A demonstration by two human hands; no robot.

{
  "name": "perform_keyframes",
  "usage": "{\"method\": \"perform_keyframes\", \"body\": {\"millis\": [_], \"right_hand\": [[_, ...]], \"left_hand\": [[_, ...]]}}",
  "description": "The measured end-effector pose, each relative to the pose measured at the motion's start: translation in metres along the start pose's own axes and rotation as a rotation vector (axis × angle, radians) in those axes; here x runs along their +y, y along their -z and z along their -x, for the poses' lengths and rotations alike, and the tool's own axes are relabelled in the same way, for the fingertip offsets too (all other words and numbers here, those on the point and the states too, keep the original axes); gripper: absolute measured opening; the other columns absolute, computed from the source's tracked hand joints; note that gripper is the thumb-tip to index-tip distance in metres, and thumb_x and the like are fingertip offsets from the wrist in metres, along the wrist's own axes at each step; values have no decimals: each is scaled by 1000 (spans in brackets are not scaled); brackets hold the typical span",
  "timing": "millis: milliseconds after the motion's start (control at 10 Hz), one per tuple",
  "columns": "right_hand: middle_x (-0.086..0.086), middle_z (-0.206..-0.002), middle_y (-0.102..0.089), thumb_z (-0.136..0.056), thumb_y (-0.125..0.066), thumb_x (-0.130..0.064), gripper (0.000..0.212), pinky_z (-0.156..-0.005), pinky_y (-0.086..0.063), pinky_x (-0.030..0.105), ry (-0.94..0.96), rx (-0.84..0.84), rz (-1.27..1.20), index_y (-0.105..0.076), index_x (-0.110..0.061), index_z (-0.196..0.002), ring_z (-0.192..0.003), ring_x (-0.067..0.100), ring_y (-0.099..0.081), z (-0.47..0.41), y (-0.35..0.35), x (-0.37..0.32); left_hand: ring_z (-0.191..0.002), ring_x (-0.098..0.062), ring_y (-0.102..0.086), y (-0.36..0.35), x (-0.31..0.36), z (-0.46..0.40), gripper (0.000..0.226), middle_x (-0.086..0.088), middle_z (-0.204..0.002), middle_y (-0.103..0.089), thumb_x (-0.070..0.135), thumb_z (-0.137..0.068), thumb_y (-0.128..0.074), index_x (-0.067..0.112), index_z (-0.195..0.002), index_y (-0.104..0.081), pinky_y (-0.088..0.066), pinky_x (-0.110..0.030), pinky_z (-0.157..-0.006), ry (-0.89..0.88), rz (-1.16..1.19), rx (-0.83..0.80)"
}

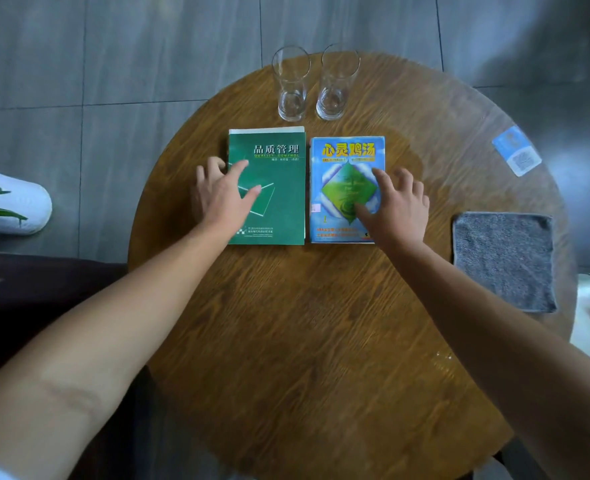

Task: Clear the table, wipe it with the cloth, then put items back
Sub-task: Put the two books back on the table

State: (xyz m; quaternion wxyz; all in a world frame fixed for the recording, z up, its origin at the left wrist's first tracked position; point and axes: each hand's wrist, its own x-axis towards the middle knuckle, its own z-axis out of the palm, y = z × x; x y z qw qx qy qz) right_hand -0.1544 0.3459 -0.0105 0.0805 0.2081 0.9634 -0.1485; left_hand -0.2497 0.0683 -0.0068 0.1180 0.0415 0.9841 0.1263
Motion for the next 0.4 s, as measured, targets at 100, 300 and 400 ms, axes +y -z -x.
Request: {"method": "perform_keyframes", "body": {"millis": [100,300,400], "right_hand": [[12,-166,-28,-86,-65,-57,74,-115,-31,52,123,-18,76,-42,-34,-153,-151,38,-28,6,-2,-2],[7,-174,-6,-100,-37,-66,69,-128,-11,52,151,-241,119,-22,-37,-161,-160,34,-1,18,-9,-10],[8,-173,-6,-100,-35,-68,70,-128,-10,53,127,-247,138,-22,-36,-161,-160,34,1,16,6,-21]], "left_hand": [[-146,-36,-31,2,9,16,73,-11,-161,-32,52,-89,-72,31,-153,-45,-32,-51,-115,-139,-67,-29],[-160,-31,0,-12,11,43,75,-9,-173,-5,65,-99,-44,32,-162,-20,-13,-54,-127,-227,-206,-253],[-159,-32,-3,-1,29,36,75,-12,-172,-8,60,-101,-47,26,-163,-20,-8,-55,-128,-244,-278,-240]]}}
